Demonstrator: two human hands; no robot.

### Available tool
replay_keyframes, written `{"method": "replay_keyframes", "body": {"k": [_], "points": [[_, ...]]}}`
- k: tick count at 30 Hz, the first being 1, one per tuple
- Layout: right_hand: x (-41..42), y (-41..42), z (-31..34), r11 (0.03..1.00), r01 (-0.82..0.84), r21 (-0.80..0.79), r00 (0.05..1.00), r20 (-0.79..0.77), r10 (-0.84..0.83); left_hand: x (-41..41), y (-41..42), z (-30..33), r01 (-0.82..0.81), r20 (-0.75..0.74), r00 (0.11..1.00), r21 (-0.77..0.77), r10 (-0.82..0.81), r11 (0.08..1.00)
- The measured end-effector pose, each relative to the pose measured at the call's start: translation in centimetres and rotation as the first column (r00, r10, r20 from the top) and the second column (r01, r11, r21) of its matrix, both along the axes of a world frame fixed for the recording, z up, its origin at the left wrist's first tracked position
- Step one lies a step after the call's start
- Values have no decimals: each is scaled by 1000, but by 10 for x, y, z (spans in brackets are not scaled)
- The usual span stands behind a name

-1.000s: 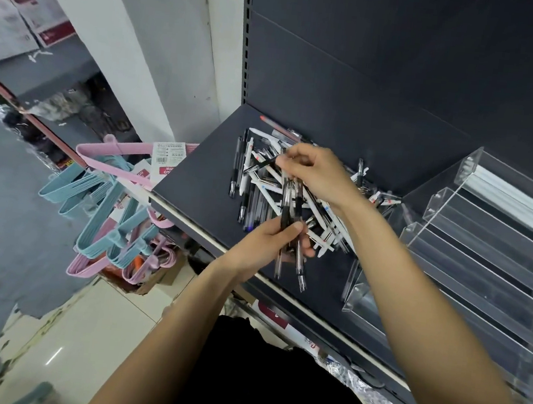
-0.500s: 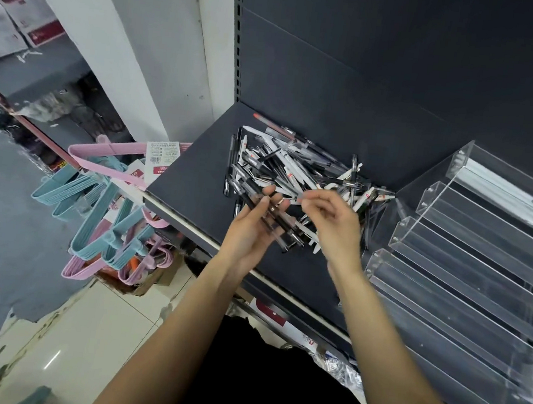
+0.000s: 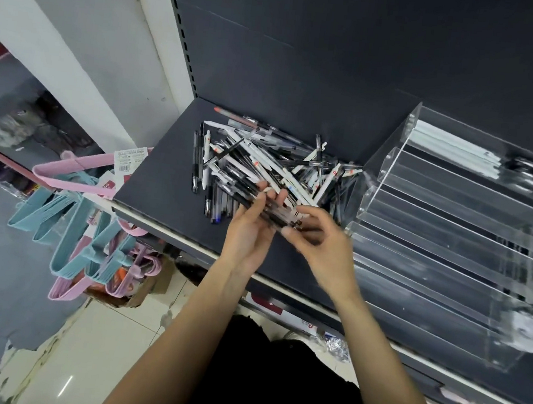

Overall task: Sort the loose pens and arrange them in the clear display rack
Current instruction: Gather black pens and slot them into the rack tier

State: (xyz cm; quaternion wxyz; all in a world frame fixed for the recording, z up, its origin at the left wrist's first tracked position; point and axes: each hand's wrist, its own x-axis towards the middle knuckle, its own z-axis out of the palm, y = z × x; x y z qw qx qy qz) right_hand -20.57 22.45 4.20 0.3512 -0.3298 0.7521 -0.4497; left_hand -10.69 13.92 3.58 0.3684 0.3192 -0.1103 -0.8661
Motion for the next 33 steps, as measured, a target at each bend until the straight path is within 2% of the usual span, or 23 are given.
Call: {"method": "replay_keyframes", "body": {"k": [3, 9, 11, 13, 15, 18, 20, 22, 23, 25, 29, 33], "points": [[0, 14, 0, 996, 75, -53, 977, 201, -63, -2, 3, 1, -56, -46, 997, 35, 57, 998], [-17, 32, 10, 958, 256, -130, 924, 324, -203, 18, -12, -4, -270, -180, 939, 136, 292, 953], [-23, 28, 21, 935, 299, -188, 898, 387, -209, 31, -20, -8, -266, -124, 955, 60, 271, 962], [-25, 17, 34, 914, 300, -272, 889, 427, -164, 43, -25, -11, -172, 76, 980, -113, 182, 978], [-24, 0, 44, 919, 232, -318, 937, 327, -124, 51, -28, -12, -63, 236, 965, -203, 112, 977], [-15, -35, 50, 959, 23, -282, 998, -48, -38, 61, -35, -7, 54, 300, 954, -228, 18, 972], [-3, -62, 51, 965, -174, -198, 949, -293, 111, 68, -41, -3, 109, 300, 953, -195, -46, 975], [16, -92, 49, 941, -326, -94, 854, -457, 251, 74, -46, 1, 170, 297, 948, -169, -114, 971], [26, -106, 47, 931, -361, -50, 832, -470, 297, 76, -49, 2, 200, 295, 945, -169, -144, 965], [44, -130, 44, 928, -372, 6, 854, -389, 345, 80, -54, 5, 244, 287, 939, -172, -189, 954], [63, -156, 36, 947, -314, 64, 889, -331, 317, 91, -65, 8, 250, 216, 951, -123, -220, 960], [74, -161, 34, 959, -280, 38, 929, -240, 280, 104, -69, 9, 253, 158, 960, -124, -233, 960]]}}
